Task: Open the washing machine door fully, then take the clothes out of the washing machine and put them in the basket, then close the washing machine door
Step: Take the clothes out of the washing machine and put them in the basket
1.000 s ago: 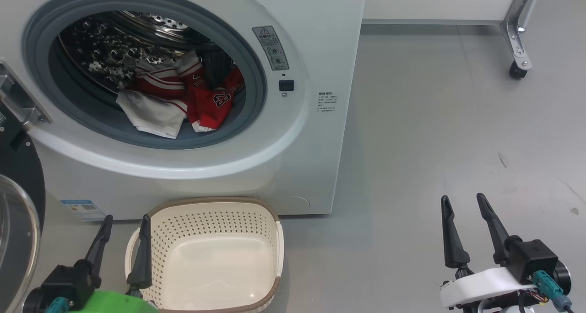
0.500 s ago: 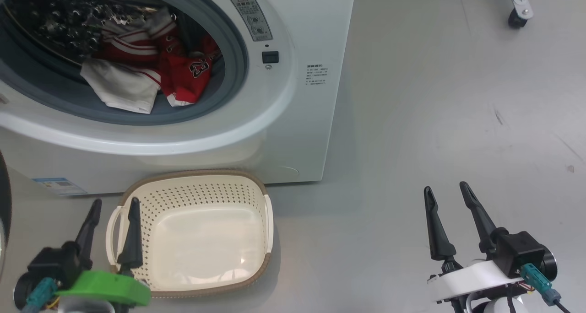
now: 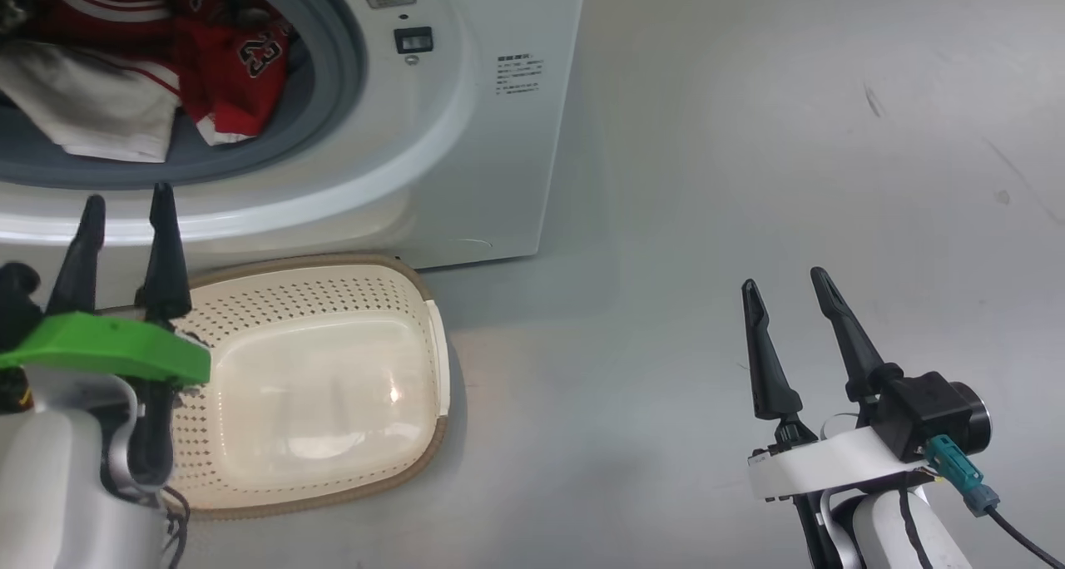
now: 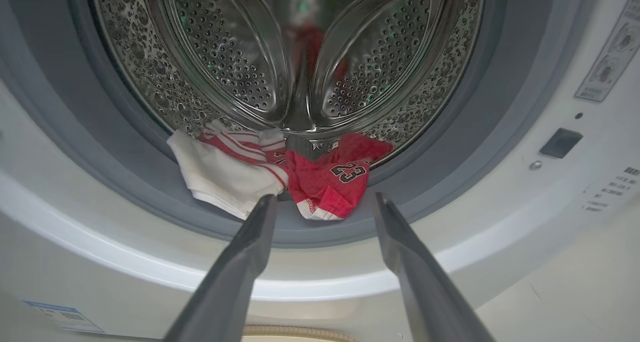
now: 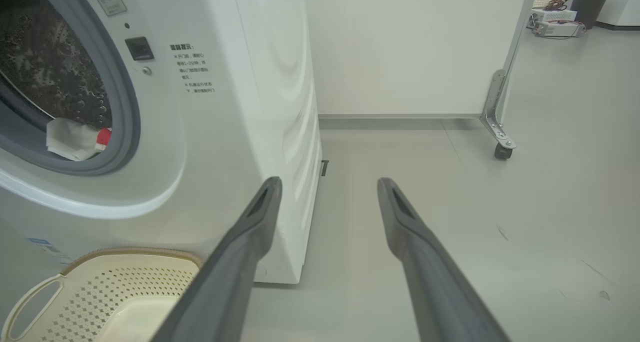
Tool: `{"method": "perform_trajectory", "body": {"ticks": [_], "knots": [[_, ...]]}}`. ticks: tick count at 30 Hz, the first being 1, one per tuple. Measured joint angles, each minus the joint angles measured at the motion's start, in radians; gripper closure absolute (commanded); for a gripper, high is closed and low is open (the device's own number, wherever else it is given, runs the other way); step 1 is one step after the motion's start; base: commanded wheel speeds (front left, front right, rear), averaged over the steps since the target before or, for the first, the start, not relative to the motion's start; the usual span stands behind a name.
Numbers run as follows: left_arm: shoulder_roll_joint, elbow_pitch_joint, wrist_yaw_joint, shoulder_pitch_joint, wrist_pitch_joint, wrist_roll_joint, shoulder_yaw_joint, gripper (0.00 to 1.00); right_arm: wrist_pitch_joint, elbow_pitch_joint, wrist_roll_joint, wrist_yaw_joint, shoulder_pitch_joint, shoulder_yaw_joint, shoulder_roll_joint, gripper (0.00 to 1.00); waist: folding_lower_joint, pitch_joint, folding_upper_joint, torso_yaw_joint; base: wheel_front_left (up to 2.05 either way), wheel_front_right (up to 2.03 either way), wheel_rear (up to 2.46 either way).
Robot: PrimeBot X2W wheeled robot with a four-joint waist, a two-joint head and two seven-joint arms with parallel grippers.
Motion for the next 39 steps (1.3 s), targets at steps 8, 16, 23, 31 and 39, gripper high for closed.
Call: {"method": "perform_trajectory", "body": {"ticks": [8, 16, 23, 31, 39], "knots": [[0.051, 0.073, 0.000, -0.098, 0.115, -0.033, 0.002, 0.00, 0.000, -0.001, 0.009, -0.016, -0.020, 0.038, -0.001, 0.00, 0.0000, 0.051, 0.0000, -0.061, 0.00, 0.00, 0.00], [0.101, 0.169, 0.000, -0.200, 0.225, -0.077, 0.032, 0.00, 0.000, -0.007, 0.021, -0.035, -0.033, 0.043, -0.002, 0.00, 0.0000, 0.090, 0.0000, -0.123, 0.00, 0.00, 0.00], [0.137, 0.231, 0.008, -0.296, 0.305, -0.077, 0.036, 0.00, 0.000, -0.016, 0.035, -0.051, -0.052, 0.066, -0.001, 0.00, 0.0000, 0.124, 0.0000, -0.153, 0.00, 0.00, 0.00], [0.165, 0.292, 0.033, -0.379, 0.358, -0.076, 0.052, 0.00, 0.000, -0.025, 0.058, -0.060, -0.076, 0.091, -0.001, 0.00, 0.0000, 0.153, 0.0000, -0.185, 0.00, 0.00, 0.00], [0.195, 0.362, 0.039, -0.409, 0.408, -0.044, 0.015, 0.00, 0.000, -0.026, 0.069, -0.069, -0.082, 0.100, -0.001, 0.00, 0.0000, 0.167, 0.0000, -0.213, 0.00, 0.00, 0.00]]}}
